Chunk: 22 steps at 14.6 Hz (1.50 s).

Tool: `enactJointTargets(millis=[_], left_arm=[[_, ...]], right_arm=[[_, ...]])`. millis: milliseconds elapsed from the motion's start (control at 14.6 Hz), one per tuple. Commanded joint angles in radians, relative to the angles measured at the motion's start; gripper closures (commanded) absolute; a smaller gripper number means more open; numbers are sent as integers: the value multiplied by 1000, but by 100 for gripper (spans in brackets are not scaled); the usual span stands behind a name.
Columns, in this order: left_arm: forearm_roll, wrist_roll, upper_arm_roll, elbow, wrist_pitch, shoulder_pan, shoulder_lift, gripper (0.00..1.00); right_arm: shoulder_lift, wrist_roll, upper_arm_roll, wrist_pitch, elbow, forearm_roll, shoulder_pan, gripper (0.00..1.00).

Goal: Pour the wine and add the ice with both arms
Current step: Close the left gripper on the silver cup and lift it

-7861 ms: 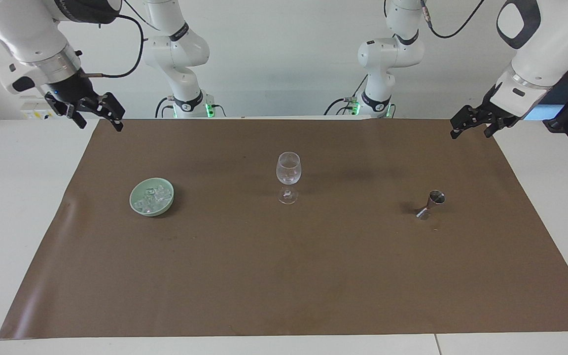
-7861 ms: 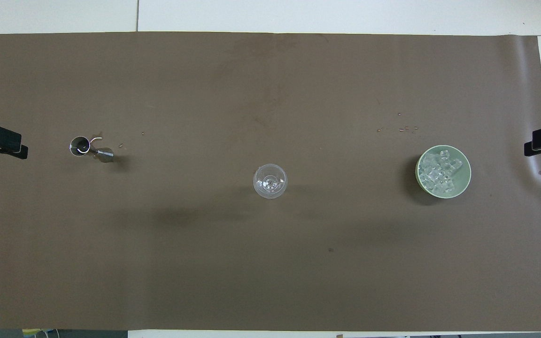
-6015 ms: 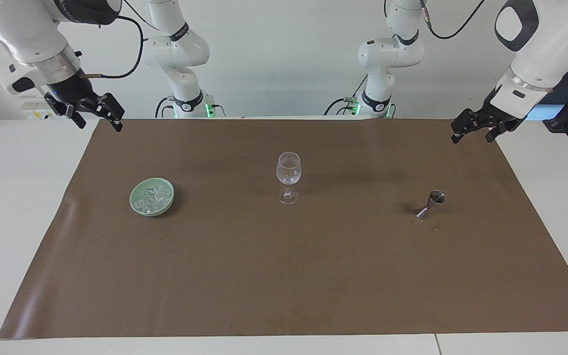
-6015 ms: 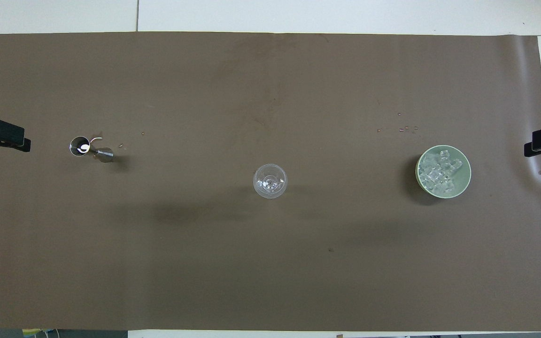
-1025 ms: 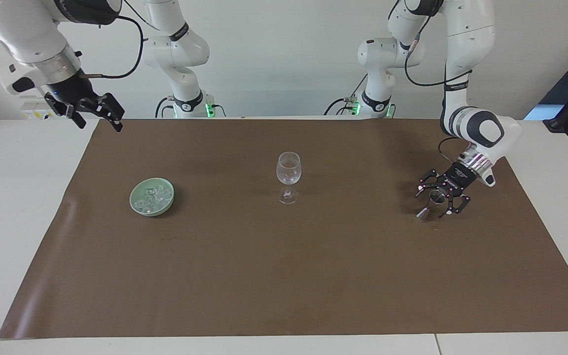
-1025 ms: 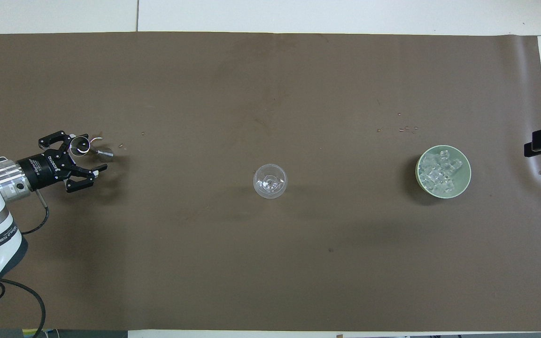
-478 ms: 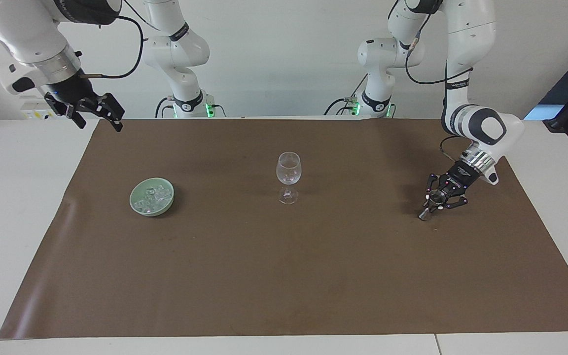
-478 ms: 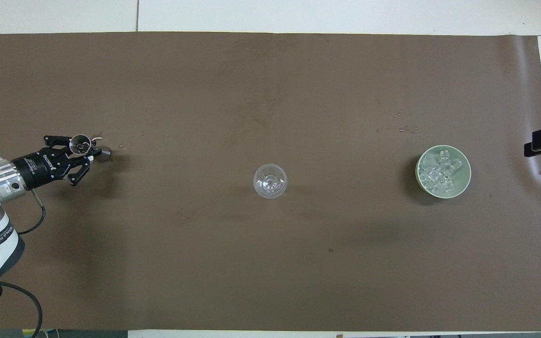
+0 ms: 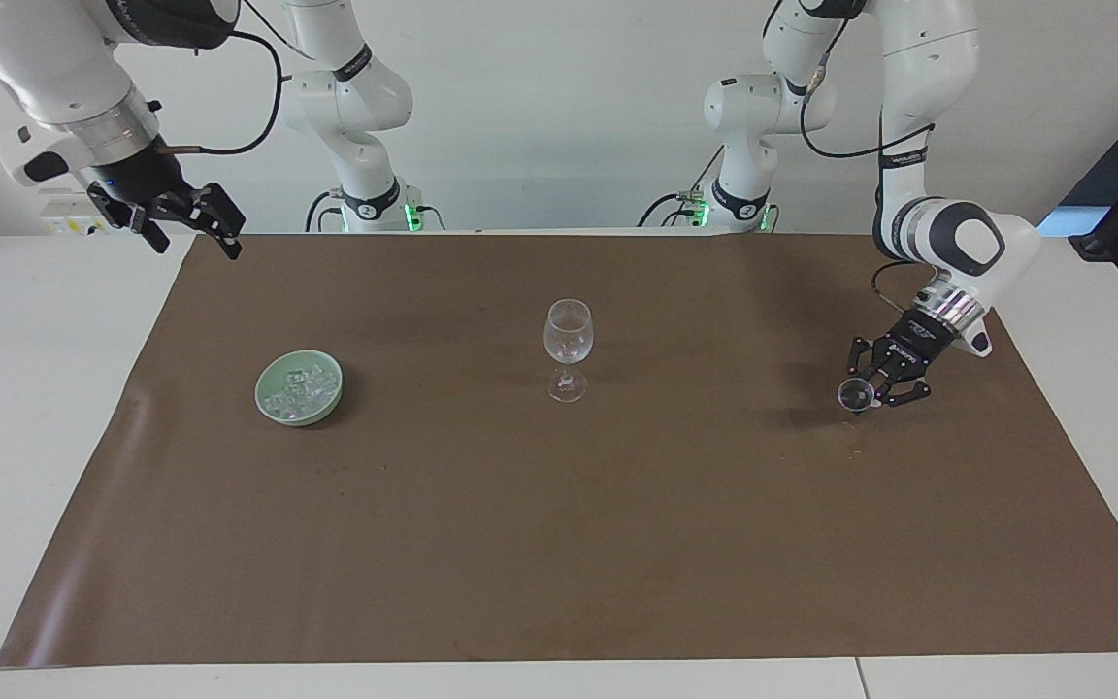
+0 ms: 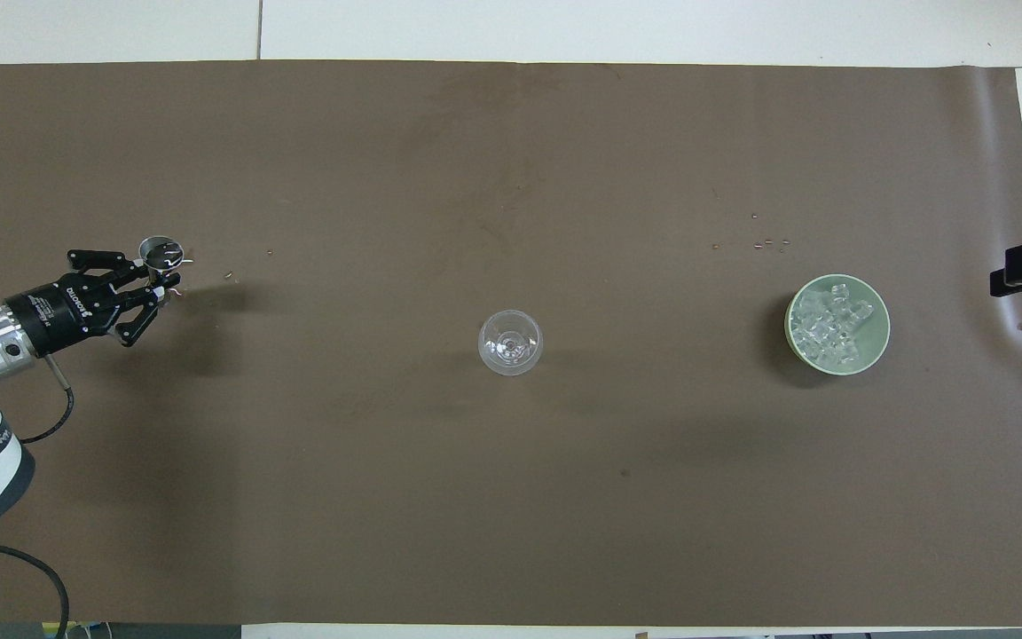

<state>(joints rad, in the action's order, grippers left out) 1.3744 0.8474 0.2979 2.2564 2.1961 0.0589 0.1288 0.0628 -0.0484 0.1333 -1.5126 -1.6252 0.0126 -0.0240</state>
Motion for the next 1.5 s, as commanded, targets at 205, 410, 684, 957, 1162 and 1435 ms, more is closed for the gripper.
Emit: enactJointTargets(millis=[205, 410, 684, 957, 1162, 1435], left_arm=[[17, 10, 6, 86, -70, -19, -159, 100], [14, 76, 6, 86, -103, -8, -215, 100], [2, 182, 3, 91, -180, -1, -307, 100], [-44, 280, -14, 98, -185, 62, -393, 100], [-52, 360, -69, 98, -185, 85, -446, 100], [-57, 441, -193, 101, -182, 85, -462, 100]], right_arm=[[6, 22, 0, 3, -9, 0, 1, 0], [6, 22, 0, 3, -9, 0, 3, 0], [6, 22, 0, 3, -9, 0, 1, 0], [6, 22, 0, 3, -9, 0, 1, 0], [6, 22, 0, 3, -9, 0, 1, 0], [6, 22, 0, 3, -9, 0, 1, 0]])
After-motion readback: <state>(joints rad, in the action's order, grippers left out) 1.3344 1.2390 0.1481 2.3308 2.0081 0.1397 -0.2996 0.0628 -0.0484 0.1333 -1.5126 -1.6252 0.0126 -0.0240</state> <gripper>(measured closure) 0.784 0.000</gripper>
